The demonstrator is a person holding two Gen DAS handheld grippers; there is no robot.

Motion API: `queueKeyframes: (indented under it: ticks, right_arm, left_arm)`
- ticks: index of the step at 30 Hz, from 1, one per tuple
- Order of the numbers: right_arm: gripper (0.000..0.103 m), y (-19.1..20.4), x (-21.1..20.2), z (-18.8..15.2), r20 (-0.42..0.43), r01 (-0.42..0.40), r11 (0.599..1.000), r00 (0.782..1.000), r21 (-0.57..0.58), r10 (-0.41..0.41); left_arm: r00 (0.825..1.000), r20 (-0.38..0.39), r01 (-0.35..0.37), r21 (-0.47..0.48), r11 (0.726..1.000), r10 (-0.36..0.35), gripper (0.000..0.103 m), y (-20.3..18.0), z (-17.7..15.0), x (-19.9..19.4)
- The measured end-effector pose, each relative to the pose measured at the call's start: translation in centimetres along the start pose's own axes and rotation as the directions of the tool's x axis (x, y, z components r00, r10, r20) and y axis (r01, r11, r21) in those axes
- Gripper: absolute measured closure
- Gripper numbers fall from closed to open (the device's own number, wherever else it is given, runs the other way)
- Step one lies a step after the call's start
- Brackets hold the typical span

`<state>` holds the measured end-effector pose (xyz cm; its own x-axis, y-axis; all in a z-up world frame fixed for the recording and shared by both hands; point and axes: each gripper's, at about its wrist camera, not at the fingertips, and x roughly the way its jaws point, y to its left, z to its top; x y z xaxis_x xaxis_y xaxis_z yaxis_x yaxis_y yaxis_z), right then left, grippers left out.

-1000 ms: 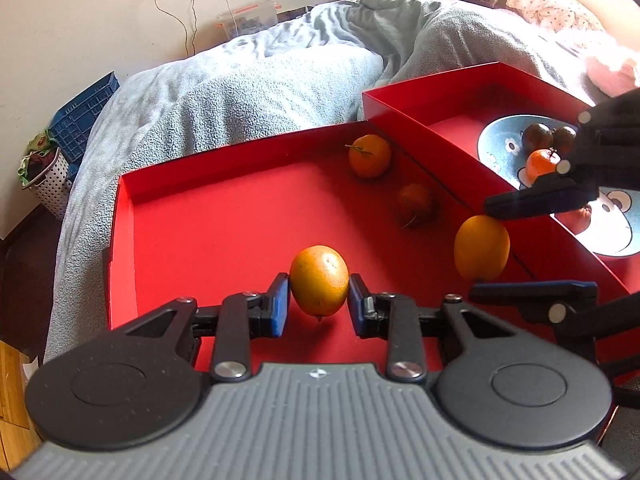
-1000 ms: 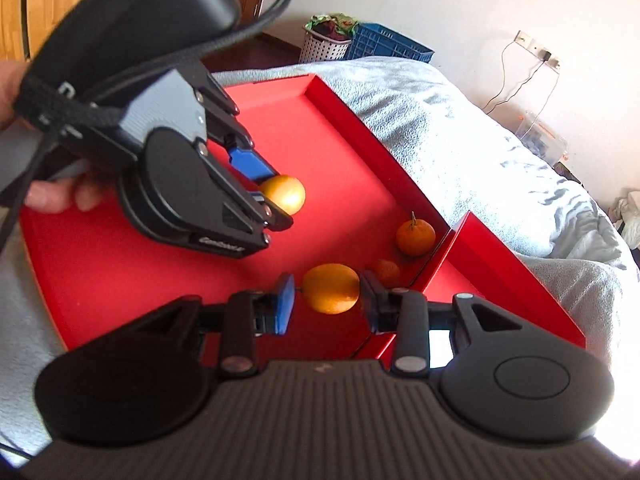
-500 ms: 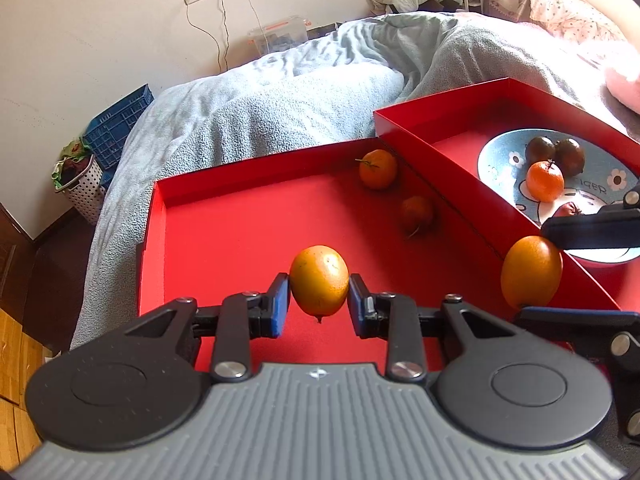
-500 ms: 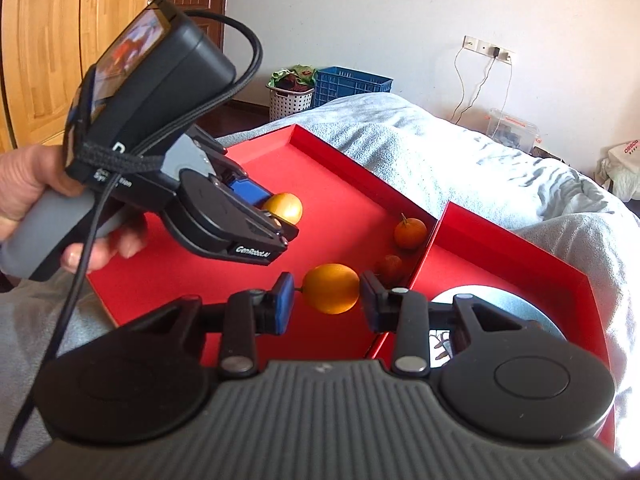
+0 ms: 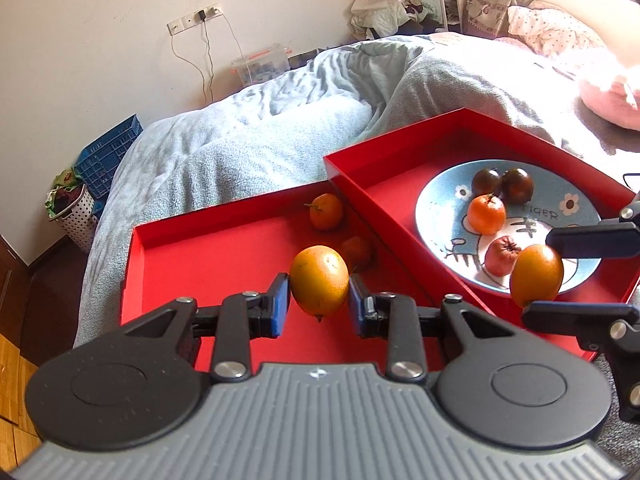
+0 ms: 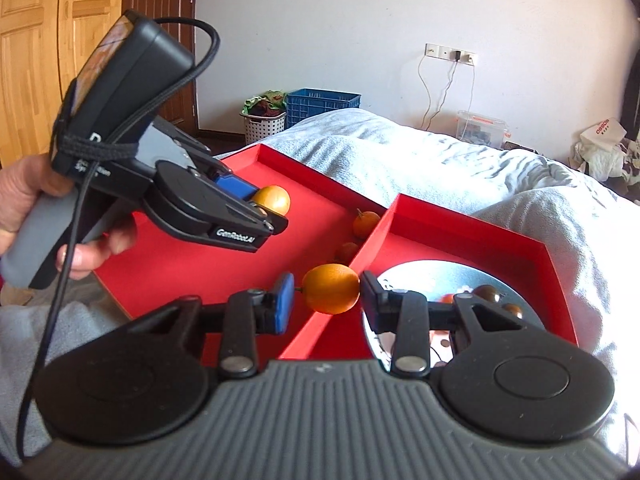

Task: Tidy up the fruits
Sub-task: 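Carry both held oranges over the tiger plate, then open the left gripper onto the plate while the right gripper lowers and releases its orange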

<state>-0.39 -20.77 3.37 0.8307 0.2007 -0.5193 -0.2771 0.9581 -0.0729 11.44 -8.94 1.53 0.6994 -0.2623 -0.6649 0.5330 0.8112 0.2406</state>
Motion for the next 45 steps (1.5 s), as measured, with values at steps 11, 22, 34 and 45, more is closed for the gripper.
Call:
queueKeyframes:
  ticks: [11, 22, 34, 45]
  right_arm:
    - [0.064, -6.2, -1.2, -3.6, -0.035, 0.156, 0.982, 0.988, 0.110, -0.153]
    - [0.063, -10.5, 0.8, -6.4, -0.108, 0.217, 0.958, 0.974, 0.186, -0.199]
    - [0.063, -10.4, 3.2, -6.4, -0.140, 0.196, 0.968, 0.975, 0.155, -0.175]
    - [0.063, -10.0, 2.9, -5.9, -0.131, 0.210, 0.966, 0.973, 0.148, -0.191]
  left_arm:
    - [0.990, 0.019, 0.136, 0.023, 0.990, -0.137, 0.067, -7.0, 2.8, 0.7]
    - [0.984, -0.040, 0.172, 0.043, 0.984, -0.171, 0.067, -11.3, 4.9, 5.5]
    - [0.982, -0.067, 0.178, 0.050, 0.983, -0.175, 0.067, -11.6, 5.2, 7.3]
    - [0.980, -0.035, 0.197, 0.050, 0.979, -0.195, 0.043, -11.5, 5.1, 6.3]
